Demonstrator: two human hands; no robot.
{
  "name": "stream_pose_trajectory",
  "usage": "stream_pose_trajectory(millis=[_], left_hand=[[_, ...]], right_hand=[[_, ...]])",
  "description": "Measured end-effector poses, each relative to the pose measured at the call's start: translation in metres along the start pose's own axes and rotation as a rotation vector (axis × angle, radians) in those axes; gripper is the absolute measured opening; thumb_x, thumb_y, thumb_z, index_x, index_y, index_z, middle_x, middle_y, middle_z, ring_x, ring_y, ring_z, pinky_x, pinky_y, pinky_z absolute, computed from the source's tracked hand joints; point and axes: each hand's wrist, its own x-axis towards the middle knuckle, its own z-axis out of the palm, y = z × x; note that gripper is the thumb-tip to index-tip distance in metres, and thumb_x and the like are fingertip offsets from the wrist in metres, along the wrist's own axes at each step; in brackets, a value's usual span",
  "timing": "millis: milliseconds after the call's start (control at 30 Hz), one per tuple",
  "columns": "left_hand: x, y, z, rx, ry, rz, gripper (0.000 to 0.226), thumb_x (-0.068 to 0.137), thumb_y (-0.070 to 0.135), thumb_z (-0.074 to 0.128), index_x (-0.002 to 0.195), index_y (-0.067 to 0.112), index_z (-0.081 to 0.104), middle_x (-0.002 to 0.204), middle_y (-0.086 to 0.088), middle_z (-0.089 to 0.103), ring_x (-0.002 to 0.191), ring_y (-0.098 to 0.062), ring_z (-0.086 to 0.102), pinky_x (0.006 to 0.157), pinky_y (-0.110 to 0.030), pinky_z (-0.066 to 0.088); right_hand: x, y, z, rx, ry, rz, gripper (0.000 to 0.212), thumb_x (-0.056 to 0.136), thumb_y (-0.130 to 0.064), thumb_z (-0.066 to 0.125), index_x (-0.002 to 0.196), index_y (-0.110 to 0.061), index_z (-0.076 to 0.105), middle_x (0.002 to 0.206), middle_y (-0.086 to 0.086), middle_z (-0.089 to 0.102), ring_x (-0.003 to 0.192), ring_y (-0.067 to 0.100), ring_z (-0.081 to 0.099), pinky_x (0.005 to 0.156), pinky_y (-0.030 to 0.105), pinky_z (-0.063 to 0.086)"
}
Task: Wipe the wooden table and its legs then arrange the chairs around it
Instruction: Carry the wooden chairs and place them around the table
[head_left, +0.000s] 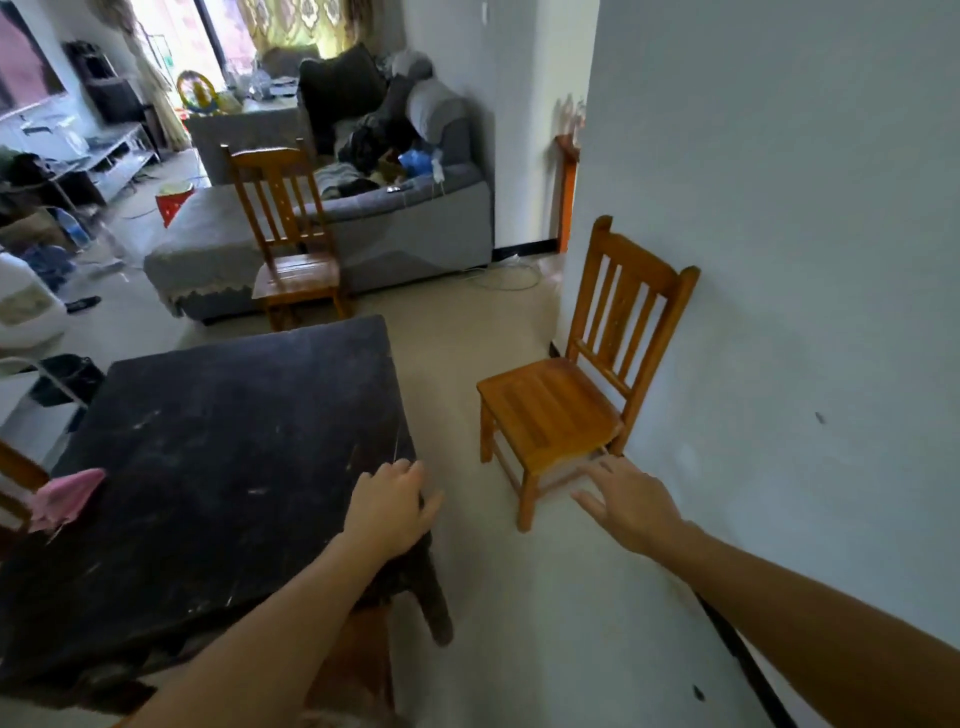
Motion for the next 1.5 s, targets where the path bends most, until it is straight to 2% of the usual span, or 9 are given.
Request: stream_pose_trajectory(millis=[200,367,633,800,1000,1133,1267,1367,1500], left_hand=[[0.12,0.049,0.006,0.063,0.011,0.135,0.048,0.095,0.051,0.038,0.135,0.023,0.043,0.13,0.002,0.051,0.118,-0.018,0.048,0.099,-0.036,0.039],[0.246,0.069,0.005,0.11,-0.027,0.209,0.052,0.096,0.055,0.032,0.137,0.023,0.04,0.134,0.0,0.046,0.125,-0.02,0.044,0.103,-0.038,0.035],[0.422,0.12,-0.03,0.136,-0.017,0.375,0.053,0.097,0.055,0.028,0.139,0.023,0.037,0.138,-0.001,0.043,0.128,-0.021,0.04,0.109,-0.04,0.031],[0.506,0.171,-0.028,0.09,0.036,0.499,0.049,0.097,0.053,0.032,0.137,0.025,0.04,0.136,0.001,0.045,0.126,-0.017,0.04,0.109,-0.036,0.028],[0.619,0.23,-0.014,0.152,0.015,0.574,0.054,0.096,0.056,0.027,0.139,0.024,0.036,0.142,-0.001,0.042,0.132,-0.021,0.037,0.111,-0.04,0.027],[0.694,0.27,-0.008,0.184,-0.014,0.6,0.057,0.097,0.056,0.026,0.144,0.024,0.031,0.15,-0.005,0.033,0.139,-0.025,0.028,0.112,-0.043,0.026],[0.746,0.304,0.013,0.211,-0.106,0.61,0.063,0.096,0.061,0.019,0.149,0.028,0.022,0.158,-0.007,0.016,0.146,-0.03,0.01,0.117,-0.05,0.016],[0.768,0.314,0.037,0.254,-0.172,0.614,0.068,0.092,0.067,0.011,0.149,0.032,0.018,0.16,-0.007,0.009,0.147,-0.031,-0.001,0.117,-0.054,0.01],[0.772,0.31,0.05,0.197,-0.126,0.64,0.068,0.089,0.069,0.011,0.145,0.032,0.026,0.157,-0.005,0.019,0.147,-0.03,0.0,0.117,-0.054,0.012]], right_hand=[[0.067,0.082,-0.02,0.021,0.048,0.121,0.035,0.096,-0.049,0.047,0.121,-0.027,0.057,0.118,-0.006,0.058,0.109,0.015,0.057,0.085,0.026,0.047],[0.144,0.137,-0.047,-0.069,0.112,0.185,0.043,0.099,-0.052,0.038,0.13,-0.026,0.053,0.127,-0.003,0.059,0.111,0.013,0.057,0.089,0.027,0.05],[0.251,0.205,-0.102,-0.112,0.207,0.369,0.048,0.1,-0.046,0.043,0.14,-0.021,0.047,0.142,0.0,0.052,0.126,0.018,0.051,0.099,0.032,0.046],[0.316,0.268,-0.12,-0.119,0.249,0.41,0.055,0.097,-0.044,0.049,0.144,-0.016,0.042,0.144,0.006,0.049,0.129,0.024,0.049,0.101,0.037,0.046],[0.405,0.345,-0.132,0.007,0.263,0.428,0.062,0.097,-0.049,0.048,0.147,-0.016,0.034,0.147,0.006,0.044,0.134,0.025,0.042,0.105,0.041,0.04],[0.442,0.383,-0.121,0.186,0.118,0.479,0.061,0.096,-0.054,0.045,0.144,-0.017,0.04,0.134,0.006,0.057,0.118,0.023,0.057,0.098,0.037,0.045],[0.445,0.397,-0.102,0.244,0.153,0.451,0.041,0.093,-0.055,0.051,0.113,-0.02,0.055,0.098,0.0,0.063,0.077,0.014,0.062,0.072,0.026,0.053],[0.445,0.399,-0.101,0.244,0.136,0.439,0.037,0.091,-0.057,0.052,0.104,-0.022,0.053,0.091,-0.002,0.057,0.072,0.014,0.059,0.07,0.03,0.054],[0.444,0.399,-0.103,0.19,0.137,0.423,0.038,0.089,-0.058,0.054,0.097,-0.021,0.053,0.086,-0.003,0.056,0.067,0.014,0.057,0.067,0.031,0.054]])
